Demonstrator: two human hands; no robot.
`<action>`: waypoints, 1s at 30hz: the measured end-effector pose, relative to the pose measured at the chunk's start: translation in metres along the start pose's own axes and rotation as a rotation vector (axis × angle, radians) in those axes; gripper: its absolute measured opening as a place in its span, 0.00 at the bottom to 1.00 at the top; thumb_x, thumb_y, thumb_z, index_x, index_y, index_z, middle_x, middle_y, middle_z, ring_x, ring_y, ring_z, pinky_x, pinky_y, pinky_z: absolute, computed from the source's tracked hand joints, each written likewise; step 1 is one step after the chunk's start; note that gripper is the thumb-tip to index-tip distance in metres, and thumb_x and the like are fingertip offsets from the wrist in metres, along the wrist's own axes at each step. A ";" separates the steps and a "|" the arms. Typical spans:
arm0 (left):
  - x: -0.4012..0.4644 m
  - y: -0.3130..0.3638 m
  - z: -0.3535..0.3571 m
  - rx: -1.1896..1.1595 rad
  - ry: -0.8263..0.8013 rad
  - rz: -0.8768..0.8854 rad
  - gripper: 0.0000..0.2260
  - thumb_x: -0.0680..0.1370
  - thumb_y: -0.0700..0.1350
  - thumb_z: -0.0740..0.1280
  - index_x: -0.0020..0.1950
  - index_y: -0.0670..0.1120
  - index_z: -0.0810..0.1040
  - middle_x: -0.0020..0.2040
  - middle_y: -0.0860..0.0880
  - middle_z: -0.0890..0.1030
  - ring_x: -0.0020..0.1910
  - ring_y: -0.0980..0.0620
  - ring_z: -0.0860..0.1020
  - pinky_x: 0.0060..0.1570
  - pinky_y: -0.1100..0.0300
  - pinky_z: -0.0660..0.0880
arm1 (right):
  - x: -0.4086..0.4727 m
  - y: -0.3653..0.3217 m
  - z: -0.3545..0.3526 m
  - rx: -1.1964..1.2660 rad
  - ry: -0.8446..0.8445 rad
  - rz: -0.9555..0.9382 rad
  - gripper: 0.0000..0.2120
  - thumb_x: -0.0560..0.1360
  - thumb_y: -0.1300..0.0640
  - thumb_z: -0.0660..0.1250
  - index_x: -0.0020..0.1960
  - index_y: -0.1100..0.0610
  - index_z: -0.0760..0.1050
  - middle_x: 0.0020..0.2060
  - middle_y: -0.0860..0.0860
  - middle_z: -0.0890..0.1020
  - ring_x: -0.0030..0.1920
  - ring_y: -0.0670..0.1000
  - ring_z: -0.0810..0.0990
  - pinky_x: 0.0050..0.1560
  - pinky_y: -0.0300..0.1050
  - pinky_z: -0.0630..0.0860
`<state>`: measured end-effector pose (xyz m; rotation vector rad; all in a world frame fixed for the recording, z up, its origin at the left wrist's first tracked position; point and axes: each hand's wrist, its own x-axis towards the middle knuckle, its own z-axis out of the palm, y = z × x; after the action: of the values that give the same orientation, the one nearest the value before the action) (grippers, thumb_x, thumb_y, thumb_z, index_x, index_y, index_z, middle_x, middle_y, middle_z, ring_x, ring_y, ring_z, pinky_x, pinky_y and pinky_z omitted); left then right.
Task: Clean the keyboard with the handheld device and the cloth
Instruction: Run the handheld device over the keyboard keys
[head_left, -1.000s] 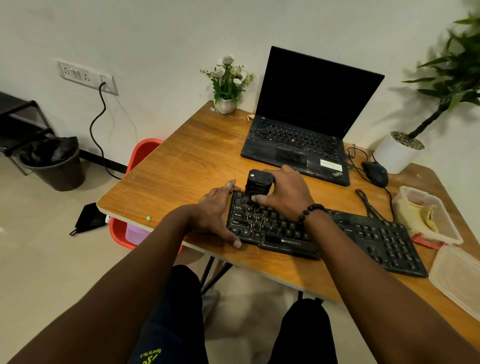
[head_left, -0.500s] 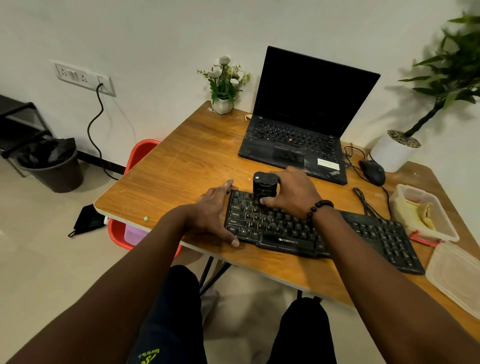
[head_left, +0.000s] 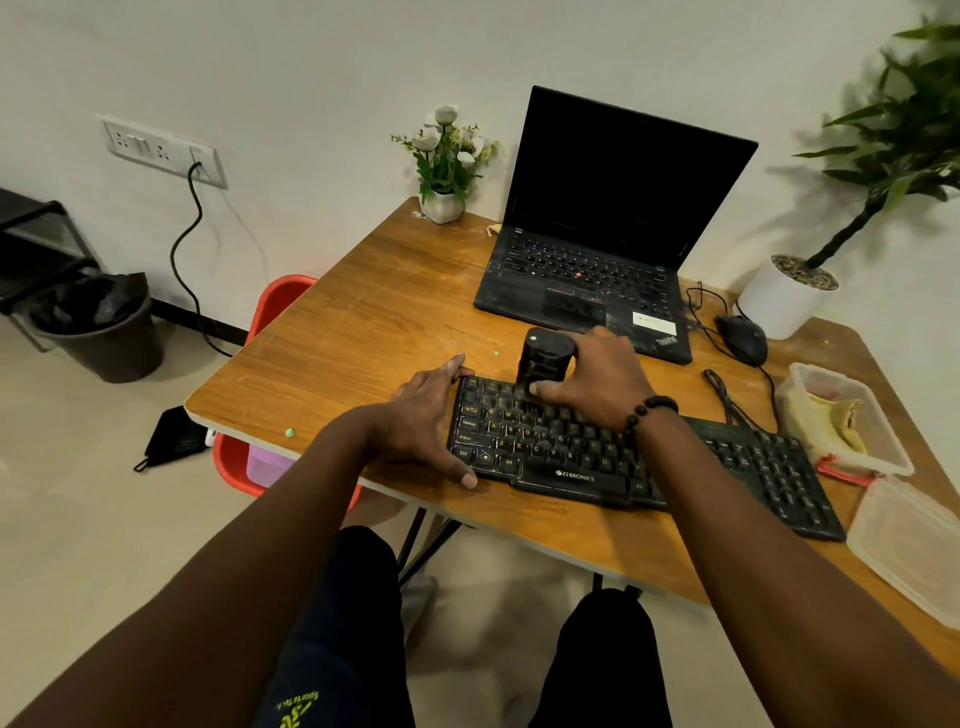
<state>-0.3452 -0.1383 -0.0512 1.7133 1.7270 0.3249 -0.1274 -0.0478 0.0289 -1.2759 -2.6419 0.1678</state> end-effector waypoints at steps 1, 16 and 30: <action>0.000 -0.001 0.000 -0.002 -0.001 0.001 0.73 0.50 0.73 0.77 0.79 0.57 0.33 0.81 0.47 0.50 0.79 0.41 0.49 0.76 0.37 0.53 | 0.000 0.003 0.002 0.108 -0.042 -0.001 0.20 0.68 0.41 0.72 0.56 0.48 0.76 0.48 0.46 0.80 0.52 0.50 0.73 0.57 0.48 0.69; 0.001 0.000 0.000 0.011 -0.003 0.017 0.73 0.50 0.74 0.77 0.79 0.57 0.33 0.81 0.48 0.50 0.80 0.42 0.48 0.77 0.37 0.52 | -0.007 -0.002 0.000 0.092 -0.026 -0.004 0.23 0.69 0.40 0.71 0.60 0.47 0.75 0.50 0.47 0.78 0.53 0.50 0.70 0.58 0.50 0.66; 0.000 0.000 0.000 -0.015 -0.002 0.005 0.71 0.52 0.71 0.79 0.80 0.57 0.33 0.81 0.47 0.49 0.79 0.40 0.49 0.76 0.37 0.52 | -0.014 -0.004 -0.004 -0.148 0.051 -0.063 0.16 0.70 0.40 0.70 0.54 0.44 0.75 0.46 0.44 0.77 0.50 0.48 0.65 0.52 0.47 0.60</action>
<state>-0.3453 -0.1384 -0.0506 1.7068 1.7150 0.3381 -0.1210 -0.0614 0.0312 -1.2199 -2.6898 -0.0698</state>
